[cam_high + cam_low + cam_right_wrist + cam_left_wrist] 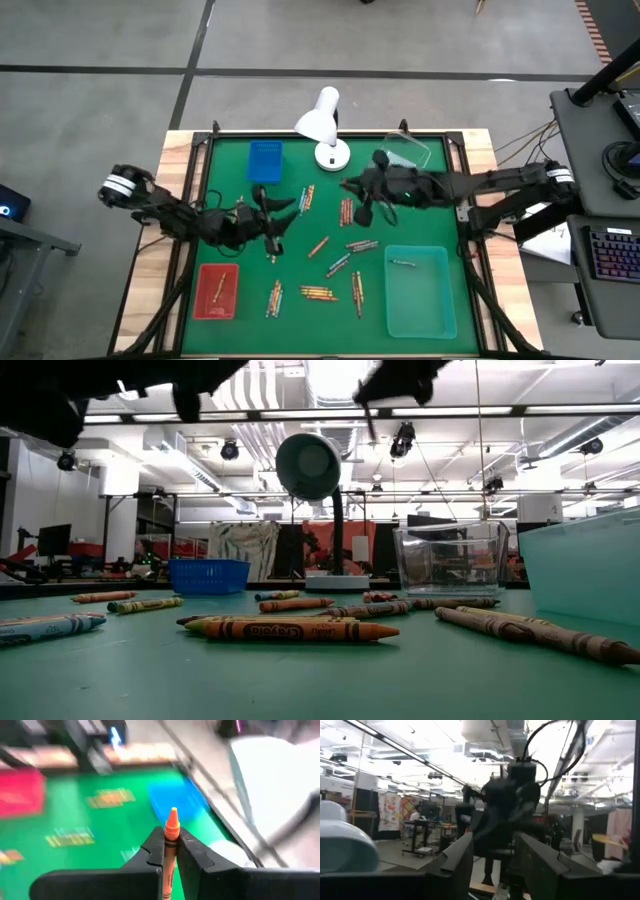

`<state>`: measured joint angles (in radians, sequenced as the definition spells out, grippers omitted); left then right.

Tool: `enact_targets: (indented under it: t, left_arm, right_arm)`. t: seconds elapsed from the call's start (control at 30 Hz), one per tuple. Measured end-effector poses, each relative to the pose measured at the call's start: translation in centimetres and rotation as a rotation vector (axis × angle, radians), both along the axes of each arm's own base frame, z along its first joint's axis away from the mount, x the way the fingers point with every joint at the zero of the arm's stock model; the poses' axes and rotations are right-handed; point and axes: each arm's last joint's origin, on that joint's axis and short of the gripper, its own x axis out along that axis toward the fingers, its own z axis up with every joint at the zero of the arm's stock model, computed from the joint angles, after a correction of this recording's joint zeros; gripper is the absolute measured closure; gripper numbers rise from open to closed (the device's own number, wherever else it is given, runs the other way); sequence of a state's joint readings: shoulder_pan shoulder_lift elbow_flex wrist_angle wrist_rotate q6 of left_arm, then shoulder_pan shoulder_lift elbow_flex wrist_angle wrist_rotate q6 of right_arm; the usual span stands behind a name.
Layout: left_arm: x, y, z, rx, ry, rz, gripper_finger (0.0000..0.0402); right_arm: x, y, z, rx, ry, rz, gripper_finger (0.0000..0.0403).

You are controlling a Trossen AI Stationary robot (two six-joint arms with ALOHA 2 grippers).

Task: Sort crayons
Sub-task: Put the orange crayon into the transparent bin

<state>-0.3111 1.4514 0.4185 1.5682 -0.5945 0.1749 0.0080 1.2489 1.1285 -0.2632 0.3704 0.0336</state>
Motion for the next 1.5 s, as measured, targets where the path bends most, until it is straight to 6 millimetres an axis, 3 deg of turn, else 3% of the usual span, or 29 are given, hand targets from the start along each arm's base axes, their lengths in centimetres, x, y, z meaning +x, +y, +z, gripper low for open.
enact_targets:
  t: [0.3, 0.5, 0.67, 1.1, 1.5]
  left_arm:
    - [-4.5, 1.5, 0.2, -0.015, -0.048, 0.001, 0.0267]
    - [-6.1, 2.0, 0.6, 0.001, -0.080, 0.019, 0.0267]
    - [-6.6, 2.1, 1.1, 0.044, -0.084, 0.048, 0.0267]
    - [-7.2, 2.5, 1.7, 0.067, -0.065, 0.147, 0.0267]
    - [-7.1, 2.5, 1.5, 0.074, -0.039, 0.150, 0.0267]
  right_arm:
    - [-3.1, -7.0, -0.3, 0.076, 0.454, -0.268, 0.0385]
    - [-5.1, -11.8, -1.5, 0.142, 0.513, -0.445, 0.0385]
    - [-5.6, -14.9, -4.0, 0.220, 0.609, -0.498, 0.0385]
    - [-5.0, -17.6, -8.9, 0.293, 0.849, -0.472, 0.0385]
    - [-4.4, -18.1, -10.5, 0.305, 0.902, -0.466, 0.0357]
